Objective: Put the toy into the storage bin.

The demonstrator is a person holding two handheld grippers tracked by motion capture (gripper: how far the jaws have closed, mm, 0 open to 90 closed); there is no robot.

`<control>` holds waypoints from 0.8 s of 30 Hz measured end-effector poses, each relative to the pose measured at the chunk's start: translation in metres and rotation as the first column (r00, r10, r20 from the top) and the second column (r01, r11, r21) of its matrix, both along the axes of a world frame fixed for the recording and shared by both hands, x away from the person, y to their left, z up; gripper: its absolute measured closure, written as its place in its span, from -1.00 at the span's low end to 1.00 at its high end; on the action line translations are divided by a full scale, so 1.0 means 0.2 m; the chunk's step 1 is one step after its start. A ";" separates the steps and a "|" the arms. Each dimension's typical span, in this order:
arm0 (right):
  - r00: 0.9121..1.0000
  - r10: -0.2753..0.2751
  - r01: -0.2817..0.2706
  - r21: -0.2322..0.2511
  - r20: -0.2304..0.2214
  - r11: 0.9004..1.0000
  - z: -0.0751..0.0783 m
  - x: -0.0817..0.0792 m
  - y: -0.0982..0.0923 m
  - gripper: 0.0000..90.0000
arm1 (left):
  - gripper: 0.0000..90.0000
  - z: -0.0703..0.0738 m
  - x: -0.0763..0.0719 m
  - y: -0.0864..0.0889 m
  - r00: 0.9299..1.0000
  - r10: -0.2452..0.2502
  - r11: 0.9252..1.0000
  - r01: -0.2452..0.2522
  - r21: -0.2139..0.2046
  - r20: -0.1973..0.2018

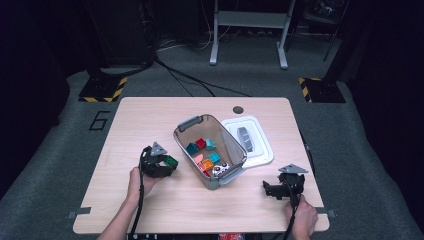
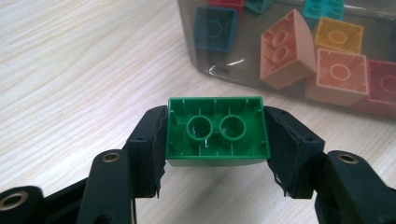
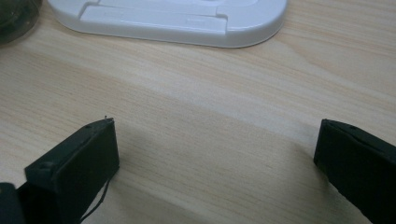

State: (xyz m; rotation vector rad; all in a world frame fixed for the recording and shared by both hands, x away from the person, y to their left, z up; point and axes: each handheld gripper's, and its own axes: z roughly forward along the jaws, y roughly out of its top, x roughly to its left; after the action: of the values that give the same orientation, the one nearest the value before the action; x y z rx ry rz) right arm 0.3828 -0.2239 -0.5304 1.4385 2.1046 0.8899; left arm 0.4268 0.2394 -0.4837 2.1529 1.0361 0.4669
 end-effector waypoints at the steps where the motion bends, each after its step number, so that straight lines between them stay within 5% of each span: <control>1: 1.000 0.000 0.000 -0.001 0.000 1.000 0.00 0.00 0.00 -1.00 | -0.04 0.01 0.00 0.01 1.000 -0.010 1.000 0.010 0.009 -0.012; 18: 1.000 0.000 0.000 0.000 0.000 1.000 0.00 0.00 0.00 -1.00 | -0.04 0.12 0.01 0.07 1.000 0.011 1.000 -0.011 0.012 -0.018; 24: 1.000 0.000 0.000 0.000 0.000 1.000 0.00 0.00 0.00 -1.00 | -0.04 0.17 0.01 0.09 0.999 0.037 0.999 -0.037 -0.016 -0.012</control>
State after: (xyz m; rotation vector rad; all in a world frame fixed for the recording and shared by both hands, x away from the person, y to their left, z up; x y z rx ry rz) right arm 0.3828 -0.2240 -0.5304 1.4381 2.1046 0.8900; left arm 0.4289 0.2571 -0.4495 2.1279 1.0838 0.4621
